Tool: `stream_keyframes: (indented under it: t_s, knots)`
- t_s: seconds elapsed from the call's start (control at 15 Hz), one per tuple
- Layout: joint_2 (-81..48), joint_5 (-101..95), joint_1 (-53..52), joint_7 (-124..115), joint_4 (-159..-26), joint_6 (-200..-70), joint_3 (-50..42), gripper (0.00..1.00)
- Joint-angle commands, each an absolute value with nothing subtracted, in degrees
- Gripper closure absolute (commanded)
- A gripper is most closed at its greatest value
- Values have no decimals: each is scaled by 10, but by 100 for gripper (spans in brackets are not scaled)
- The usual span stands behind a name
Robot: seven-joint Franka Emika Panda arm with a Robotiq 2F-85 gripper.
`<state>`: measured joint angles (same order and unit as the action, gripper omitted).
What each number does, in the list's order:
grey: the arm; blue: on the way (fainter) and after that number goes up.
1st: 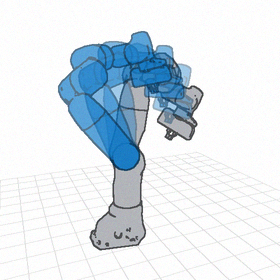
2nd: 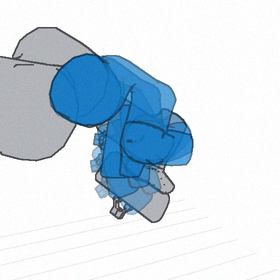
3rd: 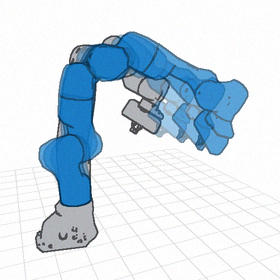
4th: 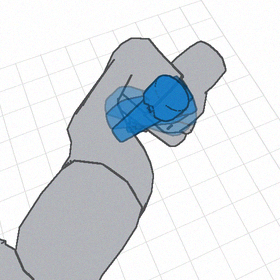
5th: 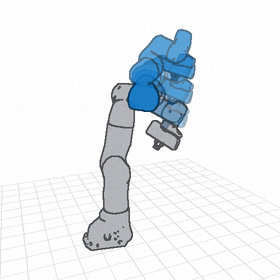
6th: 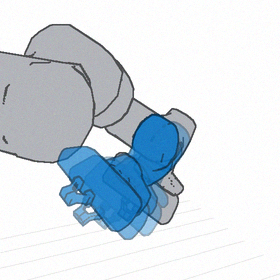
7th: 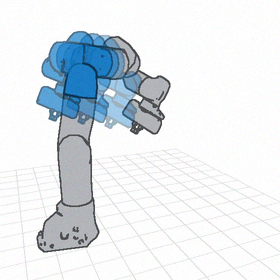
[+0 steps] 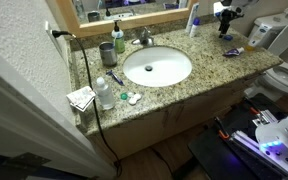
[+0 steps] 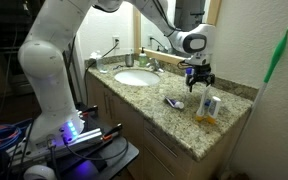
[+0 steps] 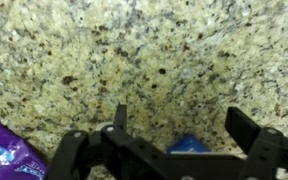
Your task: Move the silver cup to the left side of the counter, move the small blue object and then the toothpaste to the left side of the counter as well
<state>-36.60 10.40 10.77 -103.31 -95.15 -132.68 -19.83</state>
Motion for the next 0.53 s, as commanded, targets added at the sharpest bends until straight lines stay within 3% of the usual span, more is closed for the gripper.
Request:
stream_keyframes:
  t_s: [0.0,0.47]
  knots:
    - [-370,131,115,-1114,-945,-1347,-190,0]
    - [-365,110,117,-1153,-949,-1334,-186,0]
